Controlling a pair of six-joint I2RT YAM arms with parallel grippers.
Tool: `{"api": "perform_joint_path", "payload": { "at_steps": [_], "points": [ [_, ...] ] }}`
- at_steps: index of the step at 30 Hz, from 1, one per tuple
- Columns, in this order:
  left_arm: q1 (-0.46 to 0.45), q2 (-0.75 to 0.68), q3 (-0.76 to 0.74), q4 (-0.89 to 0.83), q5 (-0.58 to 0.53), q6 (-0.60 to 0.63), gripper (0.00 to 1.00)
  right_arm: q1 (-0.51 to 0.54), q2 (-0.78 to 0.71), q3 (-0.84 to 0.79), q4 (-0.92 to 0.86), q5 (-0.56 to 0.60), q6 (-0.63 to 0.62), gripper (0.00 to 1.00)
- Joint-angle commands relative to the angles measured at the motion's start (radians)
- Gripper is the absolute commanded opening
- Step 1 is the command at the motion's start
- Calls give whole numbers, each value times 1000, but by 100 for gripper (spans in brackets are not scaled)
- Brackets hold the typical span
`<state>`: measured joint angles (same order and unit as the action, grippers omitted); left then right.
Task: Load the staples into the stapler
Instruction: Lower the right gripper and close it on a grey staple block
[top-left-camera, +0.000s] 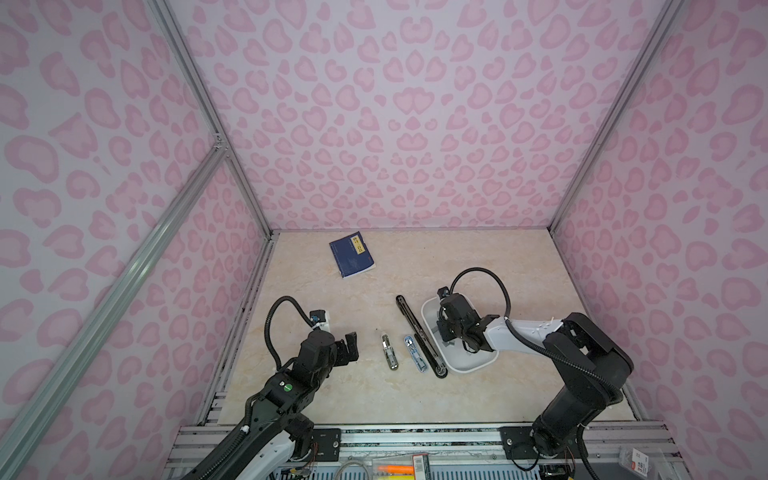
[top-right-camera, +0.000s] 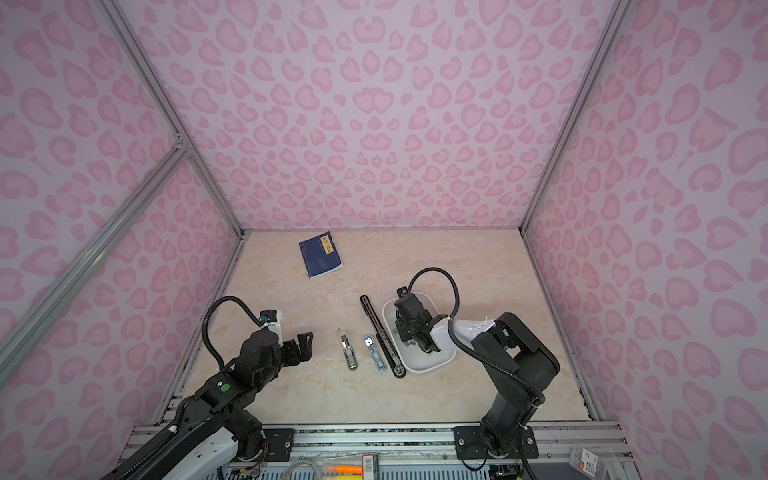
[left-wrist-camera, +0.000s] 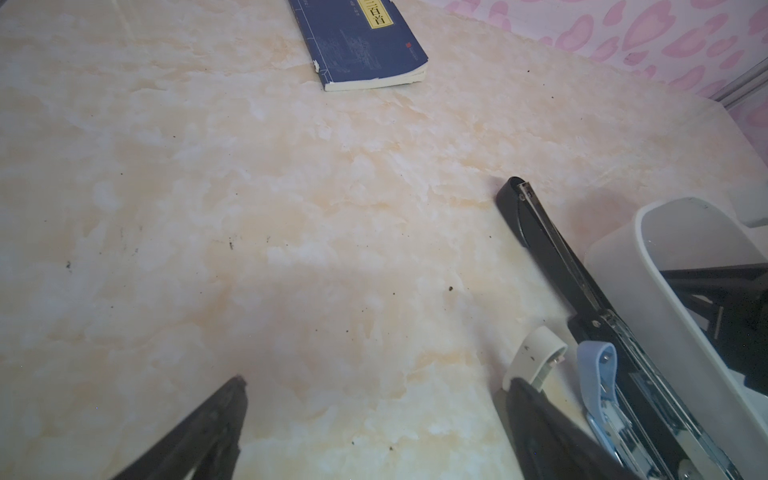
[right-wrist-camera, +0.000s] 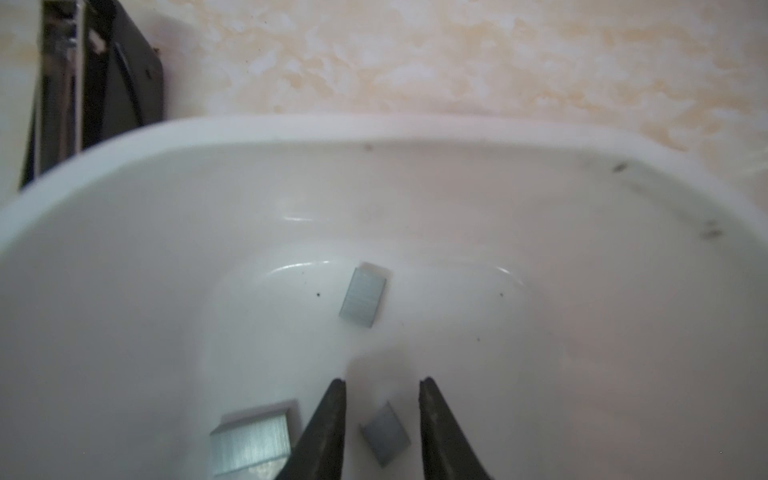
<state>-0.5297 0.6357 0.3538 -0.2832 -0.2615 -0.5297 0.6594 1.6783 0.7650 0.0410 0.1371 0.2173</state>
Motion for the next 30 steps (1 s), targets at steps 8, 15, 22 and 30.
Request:
{"api": "perform_joint_path", "payload": {
  "at_steps": [8,15,22,30],
  "points": [
    [0,-23,1,28,-3,7,98,3,-12,-32,29,7,8,33],
    [0,-36,-3,29,-9,7,98,1,25,-1,9,41,13,29],
    [0,-18,1,31,-8,7,98,-3,28,-2,16,45,22,26],
    [0,-25,0,31,-8,8,98,-36,10,-31,34,23,49,22]
  ]
}}
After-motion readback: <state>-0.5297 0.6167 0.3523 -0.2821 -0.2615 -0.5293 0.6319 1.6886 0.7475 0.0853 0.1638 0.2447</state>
